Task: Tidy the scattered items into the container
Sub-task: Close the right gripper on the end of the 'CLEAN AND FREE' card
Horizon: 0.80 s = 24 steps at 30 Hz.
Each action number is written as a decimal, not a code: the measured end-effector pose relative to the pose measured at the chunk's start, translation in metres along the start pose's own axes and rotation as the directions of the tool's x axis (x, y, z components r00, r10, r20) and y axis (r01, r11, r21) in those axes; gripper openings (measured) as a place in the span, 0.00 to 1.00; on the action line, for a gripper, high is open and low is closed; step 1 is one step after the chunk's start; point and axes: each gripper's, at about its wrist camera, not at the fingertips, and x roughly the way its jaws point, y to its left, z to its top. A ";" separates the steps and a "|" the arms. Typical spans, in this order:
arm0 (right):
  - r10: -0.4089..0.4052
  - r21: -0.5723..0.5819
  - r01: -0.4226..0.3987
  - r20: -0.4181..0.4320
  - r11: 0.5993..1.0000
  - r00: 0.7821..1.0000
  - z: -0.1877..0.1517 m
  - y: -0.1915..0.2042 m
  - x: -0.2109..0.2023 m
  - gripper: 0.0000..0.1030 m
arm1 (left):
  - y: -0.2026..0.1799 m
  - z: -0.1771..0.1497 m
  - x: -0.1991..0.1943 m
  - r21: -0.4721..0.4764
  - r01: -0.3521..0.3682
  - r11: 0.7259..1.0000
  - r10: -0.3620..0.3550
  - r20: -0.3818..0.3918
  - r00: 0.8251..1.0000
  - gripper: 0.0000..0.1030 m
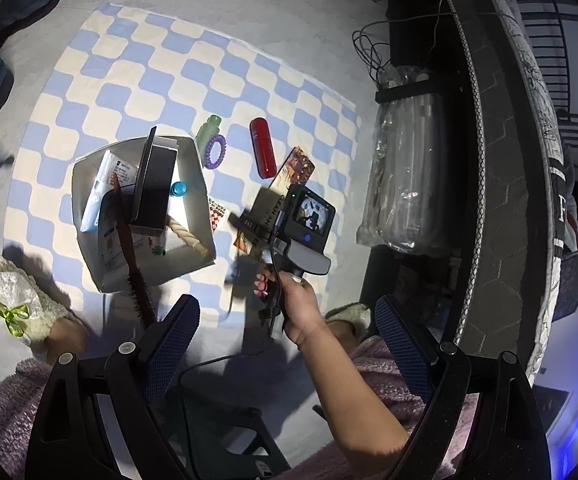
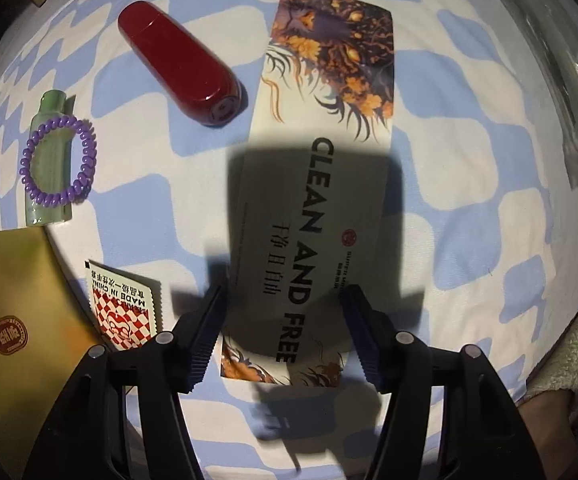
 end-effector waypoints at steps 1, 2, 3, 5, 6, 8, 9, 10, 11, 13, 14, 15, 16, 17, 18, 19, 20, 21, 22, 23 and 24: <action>-0.021 0.005 0.021 -0.001 1.000 1.000 0.000 0.002 0.002 0.64 | -0.001 0.000 0.000 0.002 0.002 1.000 -0.002 0.000 1.000 0.87; -0.045 0.009 0.045 0.005 0.999 0.999 -0.001 0.004 0.003 0.72 | -0.002 -0.001 -0.001 0.003 0.007 1.000 -0.007 -0.002 1.000 0.87; -0.055 0.031 0.055 0.012 0.998 0.998 -0.002 0.002 0.004 0.79 | -0.003 -0.001 -0.001 0.004 0.014 1.000 -0.013 -0.004 1.000 0.87; 0.006 0.122 -0.008 0.018 0.992 1.000 -0.005 -0.012 0.008 0.86 | -0.004 -0.001 -0.001 0.007 0.024 1.000 -0.024 -0.007 1.000 0.87; 0.021 0.147 -0.029 0.052 0.989 0.998 -0.007 -0.016 0.007 0.86 | -0.005 -0.001 -0.001 0.010 0.028 1.000 -0.028 -0.005 1.000 0.87; -0.004 0.109 -0.002 0.057 0.994 0.998 -0.009 -0.009 0.009 0.87 | -0.007 -0.003 -0.001 0.022 0.030 0.999 -0.030 -0.002 1.000 0.87; -0.016 0.062 0.012 0.064 0.998 0.998 -0.009 -0.003 0.010 0.87 | -0.008 -0.003 0.000 0.031 0.029 0.999 -0.029 -0.003 1.000 0.87; -0.012 0.052 0.009 0.061 0.999 0.998 -0.008 -0.002 0.011 0.87 | -0.008 -0.003 0.001 0.038 0.025 0.999 -0.024 -0.004 1.000 0.87; -0.008 0.063 0.005 0.050 0.998 0.999 -0.006 -0.003 0.012 0.86 | -0.008 -0.003 0.001 0.040 0.017 0.999 -0.017 -0.003 1.000 0.87; -0.010 0.077 0.008 0.023 0.997 1.000 -0.003 -0.002 0.014 0.84 | -0.007 -0.003 0.001 0.031 0.004 1.000 -0.005 0.003 1.000 0.87; -0.008 0.079 0.007 0.016 0.997 1.000 -0.002 -0.001 0.013 0.79 | -0.007 -0.003 0.000 0.026 0.005 1.000 -0.005 0.004 1.000 0.87; -0.009 0.079 0.007 0.019 0.997 1.000 -0.001 0.000 0.011 0.65 | -0.008 -0.004 0.000 0.024 0.010 1.000 -0.010 0.004 1.000 0.87; -0.014 0.082 0.012 0.028 0.997 1.000 0.000 0.000 0.008 0.58 | -0.009 -0.004 -0.001 0.027 0.013 1.000 -0.013 0.005 1.000 0.87; -0.018 0.087 0.016 0.030 0.996 0.999 0.000 0.000 0.006 0.50 | -0.010 -0.005 -0.001 0.033 0.012 0.999 -0.012 0.007 1.000 0.87; -0.016 0.081 0.013 0.029 0.997 0.999 0.000 0.001 0.006 0.48 | -0.011 -0.006 -0.002 0.039 0.007 0.999 -0.008 0.013 1.000 0.87; -0.021 0.059 0.019 0.028 0.998 0.999 -0.001 0.003 0.006 0.46 | -0.012 -0.007 -0.003 0.046 0.001 0.999 -0.002 0.021 1.000 0.87; -0.033 0.034 0.032 0.027 0.999 0.999 -0.001 0.005 0.006 0.43 | -0.013 -0.008 -0.005 0.052 -0.007 0.999 0.006 0.029 1.000 0.87; -0.046 0.018 0.045 0.029 0.999 0.999 -0.001 0.007 0.005 0.40 | -0.013 -0.008 -0.006 0.056 -0.016 0.998 0.014 0.037 0.999 0.87; -0.054 0.011 0.053 0.031 0.999 0.998 -0.001 0.008 0.003 0.38 | -0.014 -0.009 -0.007 0.061 -0.025 0.998 0.022 0.046 0.999 0.87; -0.052 0.020 0.052 0.028 0.998 0.998 -0.002 0.006 0.002 0.37 | -0.014 -0.010 -0.009 0.064 -0.034 0.997 0.031 0.054 0.998 0.87; -0.042 0.035 0.041 0.026 0.999 0.999 -0.003 0.003 0.000 0.36 | -0.015 -0.012 -0.010 0.066 -0.042 0.997 0.038 0.061 0.997 0.87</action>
